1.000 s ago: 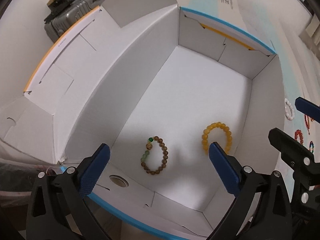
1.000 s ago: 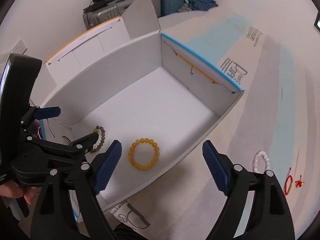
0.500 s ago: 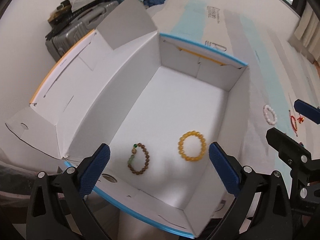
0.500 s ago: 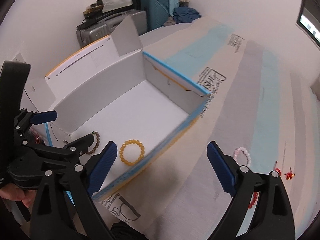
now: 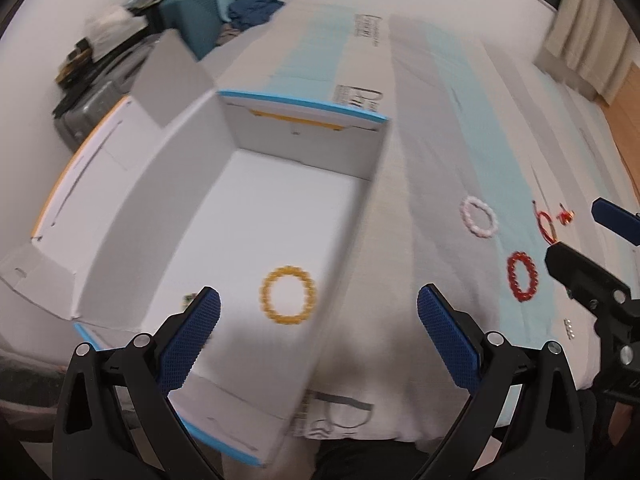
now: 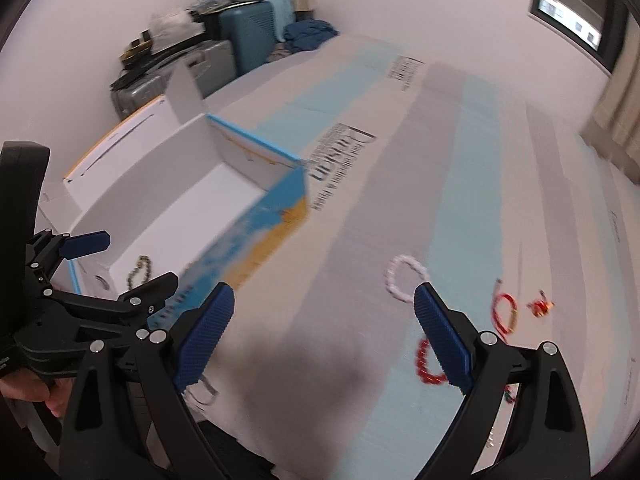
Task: Organize jewelry
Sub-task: 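Move both tools back over the remaining bracelets on the bed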
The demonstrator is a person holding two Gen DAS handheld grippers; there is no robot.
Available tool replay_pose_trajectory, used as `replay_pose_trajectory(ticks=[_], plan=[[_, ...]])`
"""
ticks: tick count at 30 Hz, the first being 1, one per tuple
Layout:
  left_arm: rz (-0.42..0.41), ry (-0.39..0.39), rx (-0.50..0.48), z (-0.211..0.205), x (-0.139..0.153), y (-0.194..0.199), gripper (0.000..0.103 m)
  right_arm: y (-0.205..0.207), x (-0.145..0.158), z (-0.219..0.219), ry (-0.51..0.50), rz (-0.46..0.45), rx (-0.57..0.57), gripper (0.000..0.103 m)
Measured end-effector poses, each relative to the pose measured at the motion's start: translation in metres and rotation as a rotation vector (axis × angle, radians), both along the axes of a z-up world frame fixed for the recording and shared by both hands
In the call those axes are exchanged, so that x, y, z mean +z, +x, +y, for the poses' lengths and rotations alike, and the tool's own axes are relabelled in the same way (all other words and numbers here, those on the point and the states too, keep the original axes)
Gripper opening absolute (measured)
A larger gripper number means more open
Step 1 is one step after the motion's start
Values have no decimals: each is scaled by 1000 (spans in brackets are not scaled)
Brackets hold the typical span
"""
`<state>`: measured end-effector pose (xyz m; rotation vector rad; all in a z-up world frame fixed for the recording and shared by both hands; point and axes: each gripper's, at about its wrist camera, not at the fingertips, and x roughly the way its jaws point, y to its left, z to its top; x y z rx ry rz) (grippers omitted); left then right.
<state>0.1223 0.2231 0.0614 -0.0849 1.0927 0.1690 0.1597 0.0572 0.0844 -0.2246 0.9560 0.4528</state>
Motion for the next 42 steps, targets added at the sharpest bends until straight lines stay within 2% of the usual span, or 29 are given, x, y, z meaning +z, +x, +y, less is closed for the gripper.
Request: replay_pose_trajectory(ticks=[11, 21, 25, 33, 42], plan=[[19, -3, -126, -89, -12, 26, 97, 2, -9, -104, -14, 13, -127, 88], [40, -14, -228, -168, -35, 41, 97, -2, -27, -201, -55, 38, -231, 88], [44, -4, -286, -198, -45, 45, 97, -5, -36, -225, -55, 47, -255, 88], [67, -32, -338, -238, -73, 56, 97, -15, -77, -261, -95, 85, -273, 88], [79, -48, -366, -265, -104, 67, 97, -26, -117, -285, -86, 118, -272, 88]])
